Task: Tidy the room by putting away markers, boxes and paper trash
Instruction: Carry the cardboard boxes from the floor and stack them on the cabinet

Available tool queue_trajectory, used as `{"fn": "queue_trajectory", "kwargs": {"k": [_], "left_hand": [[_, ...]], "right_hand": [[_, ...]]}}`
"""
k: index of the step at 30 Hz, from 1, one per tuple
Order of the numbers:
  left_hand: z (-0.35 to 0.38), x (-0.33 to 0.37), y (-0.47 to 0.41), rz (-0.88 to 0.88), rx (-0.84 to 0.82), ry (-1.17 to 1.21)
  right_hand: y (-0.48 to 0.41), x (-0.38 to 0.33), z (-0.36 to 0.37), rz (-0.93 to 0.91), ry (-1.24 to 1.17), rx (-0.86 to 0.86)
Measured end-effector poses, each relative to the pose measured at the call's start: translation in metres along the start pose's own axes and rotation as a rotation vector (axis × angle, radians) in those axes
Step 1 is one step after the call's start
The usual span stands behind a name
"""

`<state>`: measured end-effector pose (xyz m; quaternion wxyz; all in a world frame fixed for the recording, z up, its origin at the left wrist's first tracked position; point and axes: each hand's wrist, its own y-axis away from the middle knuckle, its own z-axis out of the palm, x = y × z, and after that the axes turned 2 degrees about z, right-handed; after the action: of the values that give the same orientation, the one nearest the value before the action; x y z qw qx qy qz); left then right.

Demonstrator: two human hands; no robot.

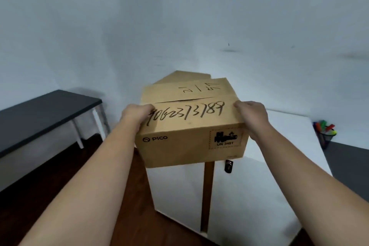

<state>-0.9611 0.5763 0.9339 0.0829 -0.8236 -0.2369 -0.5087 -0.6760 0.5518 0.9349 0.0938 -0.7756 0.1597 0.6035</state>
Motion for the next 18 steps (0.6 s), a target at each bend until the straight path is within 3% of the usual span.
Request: {"fn": "queue_trajectory", "kwargs": {"k": [7,11,13,15,17,18], "left_hand": [[0.095,-0.018,-0.002,-0.070,-0.102,-0.067],[0.117,-0.009,-0.008,0.038,-0.085,-0.234],[0.127,0.002,-0.008,0.039,-0.201,-0.085],[0.144,0.010,0.002,0.032,-0.391,0.031],[0.161,0.018,0.015,0.233,-0.470,-0.148],[0.167,0.022,0.016,0.375,-0.412,-0.292]], "right_hand": [[-0.043,0.063,-0.021,0.118,-0.204,0.175],[-0.049,0.074,-0.004,0.165,-0.341,0.315],[-0.050,0.068,0.018,0.137,-0.368,0.259],[-0.050,0.065,0.041,0.100,-0.198,0.117],[-0.052,0.066,0.050,0.054,0.025,0.016],[-0.054,0.068,0.049,0.041,0.098,-0.029]]}}
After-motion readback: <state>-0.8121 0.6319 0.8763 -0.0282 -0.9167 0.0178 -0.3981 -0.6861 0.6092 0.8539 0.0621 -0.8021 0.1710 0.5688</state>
